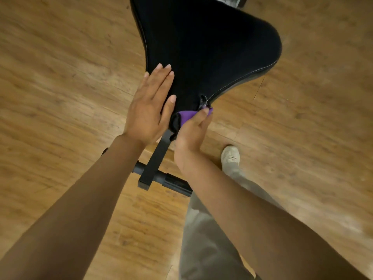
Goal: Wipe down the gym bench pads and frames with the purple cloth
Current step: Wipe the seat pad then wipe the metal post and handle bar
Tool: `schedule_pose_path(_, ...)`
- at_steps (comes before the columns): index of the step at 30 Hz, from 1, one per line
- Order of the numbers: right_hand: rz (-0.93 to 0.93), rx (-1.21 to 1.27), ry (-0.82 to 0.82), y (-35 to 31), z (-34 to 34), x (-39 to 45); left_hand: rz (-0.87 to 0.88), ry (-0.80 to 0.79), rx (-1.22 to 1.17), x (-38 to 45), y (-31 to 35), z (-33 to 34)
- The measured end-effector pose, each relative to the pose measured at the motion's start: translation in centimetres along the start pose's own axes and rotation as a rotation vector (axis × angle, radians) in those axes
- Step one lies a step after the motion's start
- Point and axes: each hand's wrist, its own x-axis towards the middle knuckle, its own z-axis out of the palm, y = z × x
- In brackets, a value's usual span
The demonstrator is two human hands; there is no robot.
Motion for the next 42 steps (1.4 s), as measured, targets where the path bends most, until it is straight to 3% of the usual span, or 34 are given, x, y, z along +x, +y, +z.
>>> schedule_pose_path(3, 0.024, 0.055, 0.007, -2.0, -0.5, 1.8, -0.029, -0.010, -0.010, 0.4, -0.3, -0.3)
schedule_pose_path(9, 0.050, 0.176, 0.333, -9.5, -1.2, 13.9, -0.052, 0.092, -0.044, 0.4, 0.2, 0.8)
schedule_pose_path(15, -0.205, 0.049, 0.155, -3.0, 0.5, 6.6, -0.141, 0.156, 0.047, 0.9, 1.7, 1.4)
schedule_pose_path(18, -0.205, -0.003, 0.051, -2.7, -0.1, 6.7, -0.153, 0.178, 0.087, 1.0, 2.0, 1.7)
schedule_pose_path(20, -0.189, 0.031, 0.112, -4.8, -0.9, 8.9, -0.154, 0.187, 0.090, 1.1, 2.1, 1.8)
schedule_pose_path(22, -0.216, 0.094, 0.276, -8.1, -1.9, 12.0, -0.175, 0.206, 0.090, 1.2, 2.5, 1.9)
schedule_pose_path(25, -0.273, 0.084, 0.385, -11.2, -3.4, 15.4, -0.303, 0.259, 0.105, 2.3, 3.7, 2.4)
schedule_pose_path(29, -0.398, -0.019, 0.282, -9.4, -3.4, 13.8, -0.481, 0.326, 0.185, 4.0, 5.6, 3.9)
schedule_pose_path(33, -0.417, -0.128, 0.121, -6.2, -1.9, 9.0, -0.461, 0.383, 0.283, 4.2, 5.5, 4.9)
schedule_pose_path(36, -0.386, -0.159, 0.048, -6.8, -3.2, 10.2, -0.437, 0.380, 0.287, 3.8, 5.3, 5.0)
schedule_pose_path(38, -0.428, -0.110, 0.099, -9.2, -4.7, 13.0, -0.449, 0.385, 0.286, 3.7, 5.5, 5.0)
schedule_pose_path(40, -0.584, -0.195, 0.226, -12.1, -5.9, 16.2, -0.441, 0.387, 0.283, 3.7, 5.5, 5.1)
schedule_pose_path(42, -0.641, -0.407, 0.155, -14.9, -6.7, 19.2, -0.423, 0.382, 0.288, 3.7, 5.4, 5.2)
